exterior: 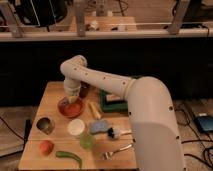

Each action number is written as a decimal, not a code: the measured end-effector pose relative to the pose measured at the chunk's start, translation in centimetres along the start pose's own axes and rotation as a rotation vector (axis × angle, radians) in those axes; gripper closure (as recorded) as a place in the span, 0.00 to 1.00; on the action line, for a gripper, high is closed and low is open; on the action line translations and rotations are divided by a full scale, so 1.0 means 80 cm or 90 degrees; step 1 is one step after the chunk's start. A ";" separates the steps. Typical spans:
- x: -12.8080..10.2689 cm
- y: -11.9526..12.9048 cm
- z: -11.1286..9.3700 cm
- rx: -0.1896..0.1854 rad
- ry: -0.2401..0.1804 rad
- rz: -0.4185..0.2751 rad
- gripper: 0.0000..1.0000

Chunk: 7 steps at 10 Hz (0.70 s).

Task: Wipe red bowl with towel

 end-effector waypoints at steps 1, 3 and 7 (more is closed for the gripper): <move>-0.004 0.003 0.001 0.000 -0.019 -0.003 1.00; -0.013 0.008 -0.001 0.001 -0.059 -0.006 1.00; -0.026 0.022 -0.005 0.008 -0.175 0.001 1.00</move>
